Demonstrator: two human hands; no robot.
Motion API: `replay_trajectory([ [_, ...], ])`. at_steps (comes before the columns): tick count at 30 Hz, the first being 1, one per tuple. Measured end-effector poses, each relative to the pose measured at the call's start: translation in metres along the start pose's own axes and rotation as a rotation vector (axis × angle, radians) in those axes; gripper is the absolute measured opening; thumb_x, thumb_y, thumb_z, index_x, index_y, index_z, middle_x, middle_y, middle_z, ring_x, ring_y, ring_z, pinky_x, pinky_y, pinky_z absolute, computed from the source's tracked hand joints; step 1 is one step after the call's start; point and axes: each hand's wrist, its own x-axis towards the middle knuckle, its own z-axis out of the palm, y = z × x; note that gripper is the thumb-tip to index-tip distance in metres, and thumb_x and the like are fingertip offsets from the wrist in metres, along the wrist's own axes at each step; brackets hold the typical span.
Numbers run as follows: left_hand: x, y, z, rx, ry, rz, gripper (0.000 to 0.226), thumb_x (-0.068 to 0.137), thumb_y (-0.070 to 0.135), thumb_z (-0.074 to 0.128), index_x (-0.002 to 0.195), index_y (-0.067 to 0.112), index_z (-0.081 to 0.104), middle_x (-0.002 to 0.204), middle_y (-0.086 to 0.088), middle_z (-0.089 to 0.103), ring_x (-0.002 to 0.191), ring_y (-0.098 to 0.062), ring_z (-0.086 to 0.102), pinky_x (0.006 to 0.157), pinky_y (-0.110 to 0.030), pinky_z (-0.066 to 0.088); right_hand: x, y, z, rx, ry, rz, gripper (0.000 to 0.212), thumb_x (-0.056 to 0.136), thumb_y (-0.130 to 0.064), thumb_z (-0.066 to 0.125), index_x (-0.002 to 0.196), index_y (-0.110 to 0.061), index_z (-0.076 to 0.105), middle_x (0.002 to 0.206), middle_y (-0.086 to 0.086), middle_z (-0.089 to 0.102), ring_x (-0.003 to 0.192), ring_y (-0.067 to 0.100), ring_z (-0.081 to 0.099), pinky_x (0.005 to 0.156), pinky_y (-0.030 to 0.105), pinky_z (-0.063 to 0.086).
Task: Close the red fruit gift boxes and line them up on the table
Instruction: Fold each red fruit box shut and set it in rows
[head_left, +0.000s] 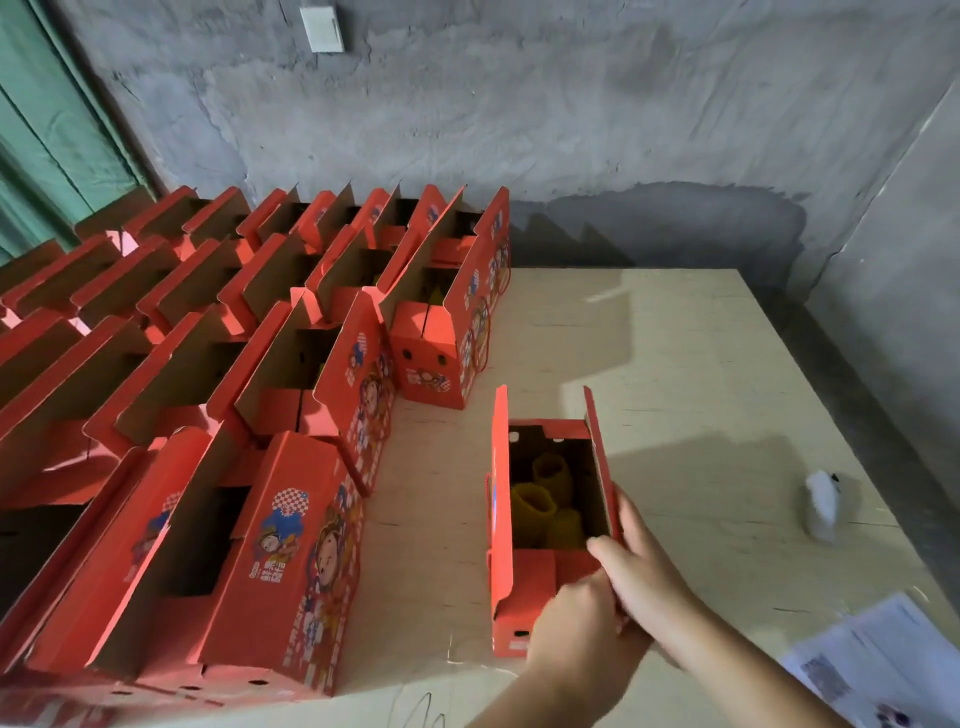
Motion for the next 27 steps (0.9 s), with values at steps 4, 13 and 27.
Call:
replay_trajectory([
  [4, -0.028, 0.003, -0.026, -0.038, -0.018, 0.207, 0.032, 0.094, 0.037, 0.052, 0.123, 0.037, 0.063, 0.109, 0.011, 0.072, 0.098, -0.005, 0.069, 0.084, -0.033, 0.057, -0.01, 0.012, -0.017, 0.128, 0.037, 0.026, 0.061, 0.091, -0.016, 0.055, 0.123, -0.067, 0.048, 0.11, -0.022, 0.071, 0.093, -0.001, 0.07, 0.065, 0.019, 0.053],
  [13, 0.019, -0.059, -0.073, -0.237, 0.218, -0.107, 0.076, 0.092, 0.06, 0.05, 0.159, 0.041, 0.022, 0.16, 0.01, 0.031, 0.149, -0.016, 0.026, 0.123, -0.047, 0.027, -0.015, -0.004, 0.01, 0.059, 0.049, -0.025, 0.066, 0.088, -0.033, 0.057, 0.123, -0.082, 0.032, 0.122, -0.045, 0.054, 0.113, -0.014, 0.055, 0.086, 0.014, 0.048],
  [27, 0.021, -0.052, -0.055, -0.339, 0.216, -0.182, 0.083, 0.088, 0.025, 0.052, 0.157, 0.052, 0.015, 0.159, 0.012, 0.026, 0.143, -0.016, 0.024, 0.119, -0.04, 0.02, -0.023, -0.004, 0.024, -1.549, 0.326, -0.658, 0.023, 0.08, -0.02, 0.072, 0.101, -0.02, 0.078, 0.111, 0.007, 0.068, 0.113, 0.033, 0.06, 0.101, 0.043, 0.048],
])
